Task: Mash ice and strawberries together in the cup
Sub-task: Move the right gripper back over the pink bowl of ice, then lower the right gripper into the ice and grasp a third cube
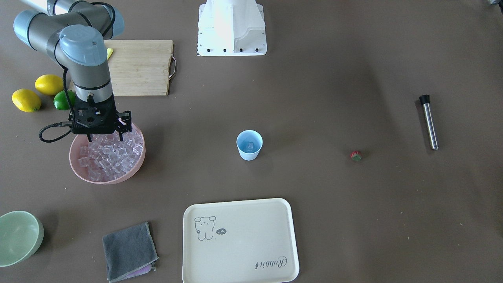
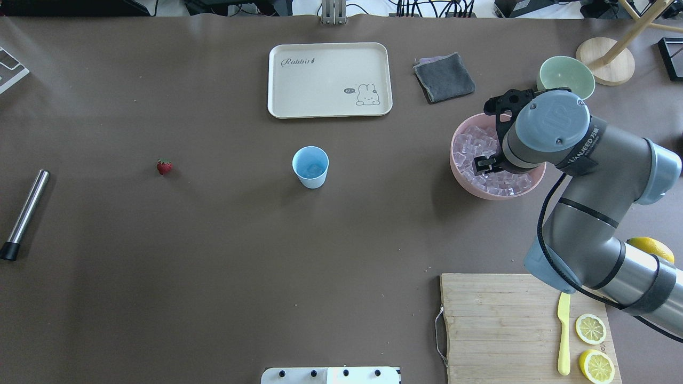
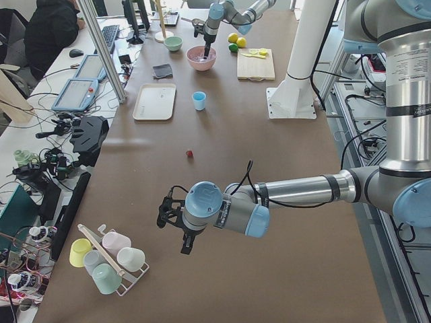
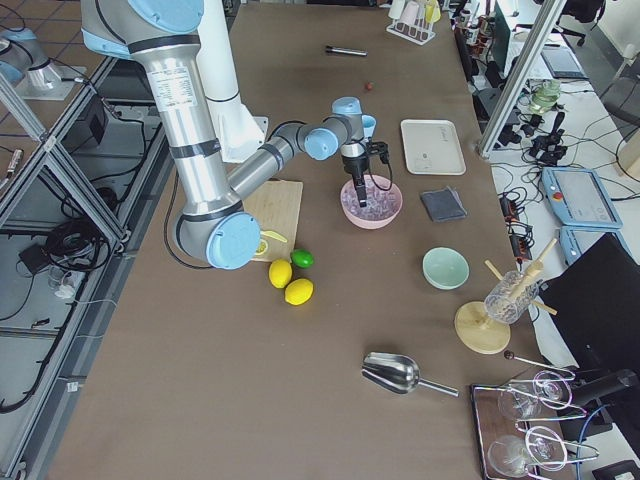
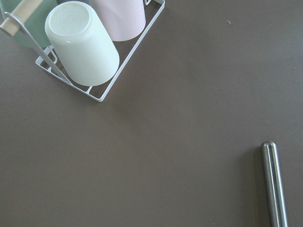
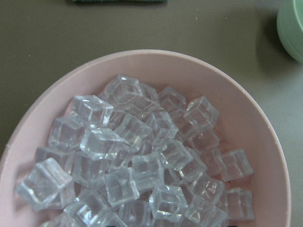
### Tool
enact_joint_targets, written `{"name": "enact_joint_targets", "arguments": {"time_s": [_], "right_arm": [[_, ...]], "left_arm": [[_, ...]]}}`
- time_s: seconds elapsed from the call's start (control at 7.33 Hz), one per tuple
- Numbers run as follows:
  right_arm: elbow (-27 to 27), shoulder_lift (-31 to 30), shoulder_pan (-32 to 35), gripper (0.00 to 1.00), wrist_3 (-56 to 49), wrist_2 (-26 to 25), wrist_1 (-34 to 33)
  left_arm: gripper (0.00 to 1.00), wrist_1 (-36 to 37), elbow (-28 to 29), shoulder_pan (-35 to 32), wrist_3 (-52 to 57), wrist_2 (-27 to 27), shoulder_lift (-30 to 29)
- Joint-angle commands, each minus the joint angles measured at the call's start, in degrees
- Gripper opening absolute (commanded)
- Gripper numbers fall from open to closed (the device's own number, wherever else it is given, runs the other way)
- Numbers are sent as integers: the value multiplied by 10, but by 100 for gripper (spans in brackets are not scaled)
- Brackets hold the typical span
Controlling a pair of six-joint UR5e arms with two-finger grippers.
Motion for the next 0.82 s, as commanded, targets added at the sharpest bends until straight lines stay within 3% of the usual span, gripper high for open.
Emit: {"name": "enact_joint_targets", "arguments": {"time_s": [0.0, 0.41, 0.68], "right_arm": [[2, 17, 10, 83, -55, 0, -53], [-5, 17, 13, 84, -186, -11, -92], [-10, 13, 12, 78, -193, -12, -97]], "left_arm": [[98, 0, -3, 0, 0, -1, 0], [98, 0, -2, 0, 0, -1, 0], [98, 0, -4, 0, 0, -1, 2]]}}
